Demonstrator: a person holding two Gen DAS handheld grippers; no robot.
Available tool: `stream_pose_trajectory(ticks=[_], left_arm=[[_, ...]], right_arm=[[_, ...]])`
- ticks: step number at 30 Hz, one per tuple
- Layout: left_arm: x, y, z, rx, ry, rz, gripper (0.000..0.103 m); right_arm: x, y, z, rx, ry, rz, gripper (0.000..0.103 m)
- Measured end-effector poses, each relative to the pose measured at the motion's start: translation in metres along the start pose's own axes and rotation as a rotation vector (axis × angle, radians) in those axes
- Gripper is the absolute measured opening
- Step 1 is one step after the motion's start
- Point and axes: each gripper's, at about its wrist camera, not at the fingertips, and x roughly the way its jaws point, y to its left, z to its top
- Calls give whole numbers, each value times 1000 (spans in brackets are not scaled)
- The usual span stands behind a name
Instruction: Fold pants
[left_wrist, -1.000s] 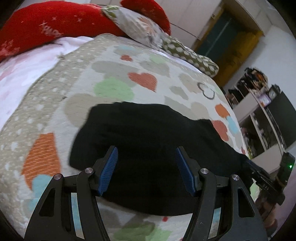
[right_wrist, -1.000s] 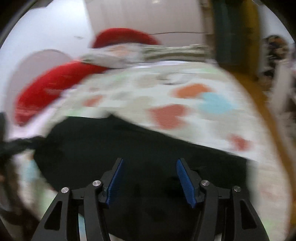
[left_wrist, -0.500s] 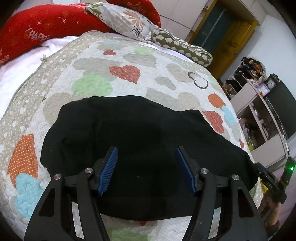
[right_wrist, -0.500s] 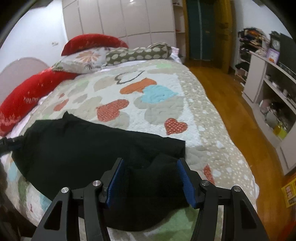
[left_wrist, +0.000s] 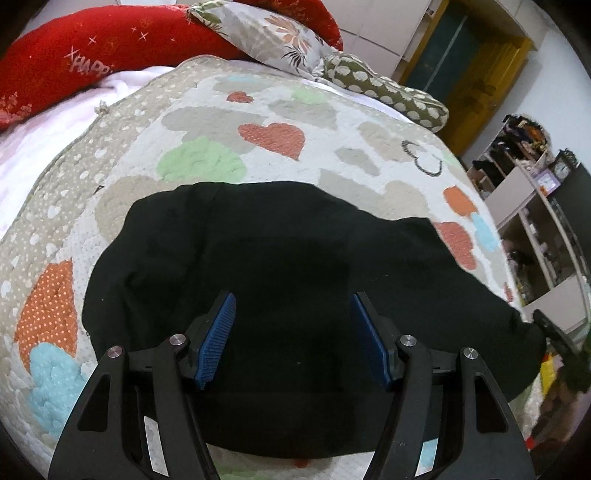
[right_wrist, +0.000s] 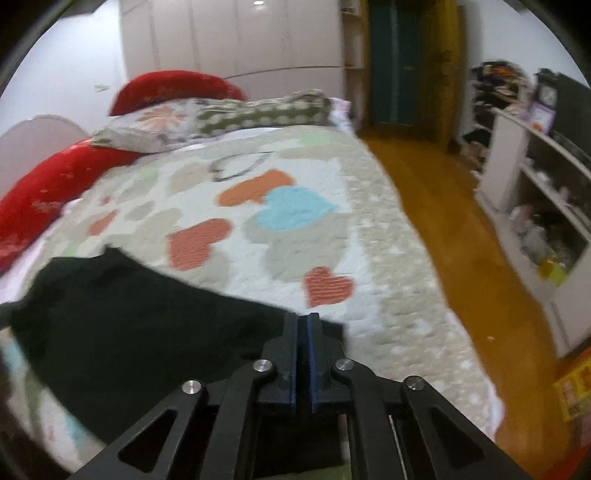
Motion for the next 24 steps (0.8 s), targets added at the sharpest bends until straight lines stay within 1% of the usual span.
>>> stream_pose_trajectory(ticks=[1,2,3,5,7,8,9,10,11,12,13,15,16,18,20,23,24], left_arm=[[0,0,0,7,-4,9,64],[1,0,0,15,-7,19,64],[2,0,0,18,-7,25,64],[4,1,0,19,-8,35,64],[5,1,1,22,-9,43,64],[5,0,1,25,-12,47,64],[5,0,0,27,-14,51,64],[5,0,0,28,-16,57,64],[6,1,0,29,-16,61,64],[6,0,0,31,-16,65,64],[6,0,1,33,-16,67,64],[7,0,2,36,-18,73,64],[7,0,3,36,-20,76,64],[9,0,4,31,-23,77,64],[11,1,5,24,-26,80,64],[14,0,5,30,-34,98,64],[14,-1,5,36,-37,105,64]], right_arm=[[-3,5,0,-21,-6,0,23],[-6,10,0,-43,-11,-2,47],[-6,13,0,-57,-16,6,61],[-2,20,1,-80,-11,34,62],[13,27,0,-119,29,32,62],[22,30,-1,-138,58,34,57],[33,32,-4,-155,98,41,37],[42,33,-7,-171,130,38,25],[46,35,-10,-189,134,30,15],[45,35,-9,-197,123,35,9],[42,36,-7,-202,112,41,7],[31,37,0,-210,65,39,6],[26,38,5,-217,32,27,6],[23,38,11,-226,-1,6,6],[35,38,11,-231,11,-24,6],[59,36,2,-221,94,-16,6],[58,34,1,-214,91,-16,6]])
